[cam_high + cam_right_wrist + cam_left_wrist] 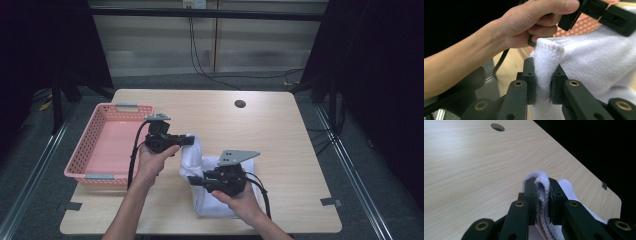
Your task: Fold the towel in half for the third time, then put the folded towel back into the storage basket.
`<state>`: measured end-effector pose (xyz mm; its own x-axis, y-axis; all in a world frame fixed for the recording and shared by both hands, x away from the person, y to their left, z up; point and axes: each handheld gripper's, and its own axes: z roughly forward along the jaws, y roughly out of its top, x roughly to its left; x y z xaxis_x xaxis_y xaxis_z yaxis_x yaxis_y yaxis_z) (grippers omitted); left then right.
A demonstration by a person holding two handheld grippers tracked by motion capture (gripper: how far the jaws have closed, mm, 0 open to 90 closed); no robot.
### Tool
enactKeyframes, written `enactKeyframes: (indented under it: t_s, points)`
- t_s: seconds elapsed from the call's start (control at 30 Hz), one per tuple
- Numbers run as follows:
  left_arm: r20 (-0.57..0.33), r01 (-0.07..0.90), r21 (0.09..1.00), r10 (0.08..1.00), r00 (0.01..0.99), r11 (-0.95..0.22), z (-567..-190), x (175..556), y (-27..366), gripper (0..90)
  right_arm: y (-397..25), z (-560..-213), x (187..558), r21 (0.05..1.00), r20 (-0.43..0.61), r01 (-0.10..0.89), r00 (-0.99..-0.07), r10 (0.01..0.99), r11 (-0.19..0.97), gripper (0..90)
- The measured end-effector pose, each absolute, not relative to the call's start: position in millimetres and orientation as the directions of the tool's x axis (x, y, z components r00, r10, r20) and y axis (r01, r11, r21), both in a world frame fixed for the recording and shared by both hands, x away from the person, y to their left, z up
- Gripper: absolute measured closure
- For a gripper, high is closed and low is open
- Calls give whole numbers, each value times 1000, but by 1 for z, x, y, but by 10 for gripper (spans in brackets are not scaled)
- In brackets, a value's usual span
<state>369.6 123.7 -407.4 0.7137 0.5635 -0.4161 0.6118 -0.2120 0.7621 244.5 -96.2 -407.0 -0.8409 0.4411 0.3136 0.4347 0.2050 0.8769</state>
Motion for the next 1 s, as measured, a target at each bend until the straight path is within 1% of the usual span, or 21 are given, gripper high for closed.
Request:
enactKeyframes:
  t_s: [0.13, 0.27, 0.3, 0.4, 0.57, 0.73, 0.83, 0.9, 1.0]
  points:
    - [-400, 606, 753, 553, 731, -258, -413, 373, 99, 796, -117, -410, 240, 876, 299, 435, -827, 477, 206, 791]
    - [-406, 612, 738, 536, 740, -285, -418, 376, 77, 795, -136, -418, 234, 872, 294, 446, -806, 513, 201, 790]
    - [-392, 603, 736, 532, 750, -308, -419, 376, 72, 795, -139, -419, 232, 871, 292, 448, -802, 521, 200, 790]
    - [-394, 603, 725, 519, 759, -332, -424, 378, 56, 792, -152, -424, 227, 867, 292, 458, -786, 544, 197, 789]
    - [-394, 615, 699, 522, 756, -364, -437, 380, 33, 788, -174, -438, 219, 854, 283, 481, -751, 597, 199, 787]
    - [-397, 615, 680, 505, 766, -398, -451, 379, 10, 782, -193, -449, 214, 833, 281, 508, -729, 624, 219, 786]
    - [-401, 616, 676, 499, 768, -404, -453, 378, 5, 780, -199, -452, 210, 830, 275, 511, -724, 632, 223, 785]
    - [-392, 607, 670, 491, 778, -427, -458, 377, -7, 779, -208, -459, 206, 814, 287, 534, -711, 642, 228, 781]
    - [-392, 609, 662, 491, 778, -437, -462, 377, -17, 774, -212, -464, 203, 801, 294, 554, -696, 656, 229, 758]
